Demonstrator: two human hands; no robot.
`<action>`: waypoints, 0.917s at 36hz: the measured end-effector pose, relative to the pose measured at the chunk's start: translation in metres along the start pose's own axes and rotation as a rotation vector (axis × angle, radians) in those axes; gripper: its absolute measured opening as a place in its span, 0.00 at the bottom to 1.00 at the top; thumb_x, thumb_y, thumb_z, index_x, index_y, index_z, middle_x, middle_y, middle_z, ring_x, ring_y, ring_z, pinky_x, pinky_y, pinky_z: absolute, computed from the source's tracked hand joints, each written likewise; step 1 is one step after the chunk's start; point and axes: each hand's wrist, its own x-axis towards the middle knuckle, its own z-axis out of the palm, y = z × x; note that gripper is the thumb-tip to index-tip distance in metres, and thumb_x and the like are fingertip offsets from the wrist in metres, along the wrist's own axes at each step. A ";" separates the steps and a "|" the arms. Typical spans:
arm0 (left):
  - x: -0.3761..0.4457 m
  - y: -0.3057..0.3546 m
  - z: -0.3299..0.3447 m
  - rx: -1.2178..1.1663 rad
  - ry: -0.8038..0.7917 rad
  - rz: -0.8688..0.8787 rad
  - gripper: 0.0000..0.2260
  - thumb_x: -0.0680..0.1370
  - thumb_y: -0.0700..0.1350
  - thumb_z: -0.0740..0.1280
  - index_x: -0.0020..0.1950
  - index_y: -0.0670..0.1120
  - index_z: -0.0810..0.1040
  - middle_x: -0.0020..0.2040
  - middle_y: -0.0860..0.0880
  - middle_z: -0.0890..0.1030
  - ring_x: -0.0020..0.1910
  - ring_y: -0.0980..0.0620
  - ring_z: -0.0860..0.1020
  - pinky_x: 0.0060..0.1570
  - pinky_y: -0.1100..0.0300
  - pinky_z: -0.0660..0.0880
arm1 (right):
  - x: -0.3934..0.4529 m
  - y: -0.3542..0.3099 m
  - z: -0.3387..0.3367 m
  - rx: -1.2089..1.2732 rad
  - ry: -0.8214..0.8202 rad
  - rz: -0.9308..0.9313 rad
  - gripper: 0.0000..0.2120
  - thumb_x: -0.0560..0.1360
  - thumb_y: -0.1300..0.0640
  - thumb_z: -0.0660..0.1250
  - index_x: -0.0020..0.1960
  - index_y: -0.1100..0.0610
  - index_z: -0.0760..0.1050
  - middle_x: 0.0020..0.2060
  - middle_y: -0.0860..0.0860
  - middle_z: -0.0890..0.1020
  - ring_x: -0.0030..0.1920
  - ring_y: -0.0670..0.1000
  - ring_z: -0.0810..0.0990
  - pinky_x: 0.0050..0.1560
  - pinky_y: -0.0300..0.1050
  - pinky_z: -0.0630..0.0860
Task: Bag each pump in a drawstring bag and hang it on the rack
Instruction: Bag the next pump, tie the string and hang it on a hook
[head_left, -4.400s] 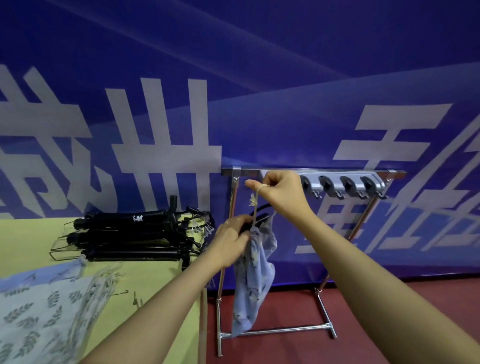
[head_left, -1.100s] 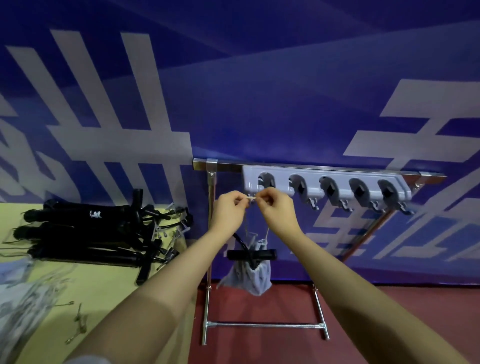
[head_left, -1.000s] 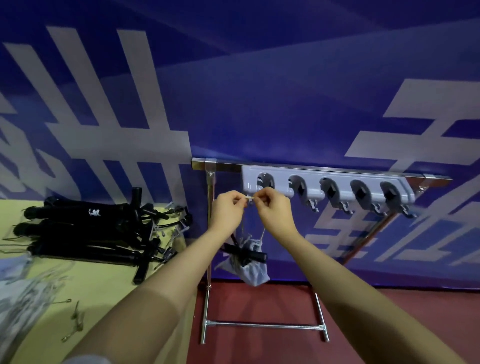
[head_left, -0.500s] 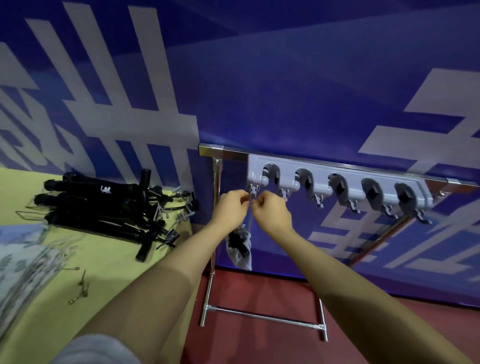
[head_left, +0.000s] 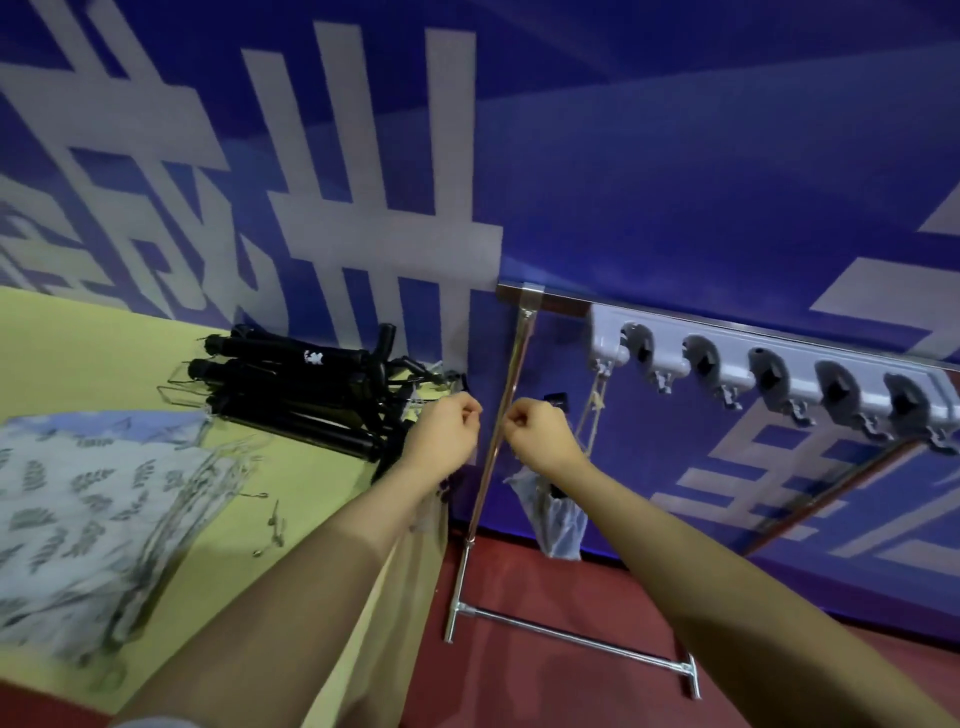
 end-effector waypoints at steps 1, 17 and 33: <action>-0.002 -0.010 -0.009 -0.001 0.013 -0.005 0.07 0.77 0.41 0.62 0.49 0.45 0.80 0.47 0.44 0.83 0.48 0.43 0.80 0.50 0.50 0.77 | 0.001 -0.008 0.010 0.000 -0.008 -0.003 0.07 0.75 0.61 0.61 0.38 0.55 0.73 0.35 0.55 0.79 0.41 0.58 0.80 0.43 0.50 0.77; -0.038 -0.208 -0.162 0.010 0.043 -0.203 0.09 0.79 0.41 0.60 0.55 0.43 0.79 0.52 0.45 0.81 0.51 0.45 0.78 0.51 0.55 0.74 | 0.002 -0.146 0.209 0.077 -0.196 -0.035 0.08 0.77 0.60 0.61 0.42 0.56 0.76 0.35 0.53 0.80 0.36 0.52 0.79 0.40 0.45 0.75; -0.055 -0.322 -0.197 0.506 -0.214 -0.350 0.23 0.77 0.56 0.63 0.64 0.41 0.70 0.65 0.40 0.70 0.65 0.39 0.67 0.63 0.49 0.65 | 0.022 -0.187 0.333 -0.234 -0.487 -0.225 0.21 0.78 0.62 0.58 0.70 0.52 0.68 0.60 0.59 0.73 0.64 0.59 0.72 0.65 0.52 0.69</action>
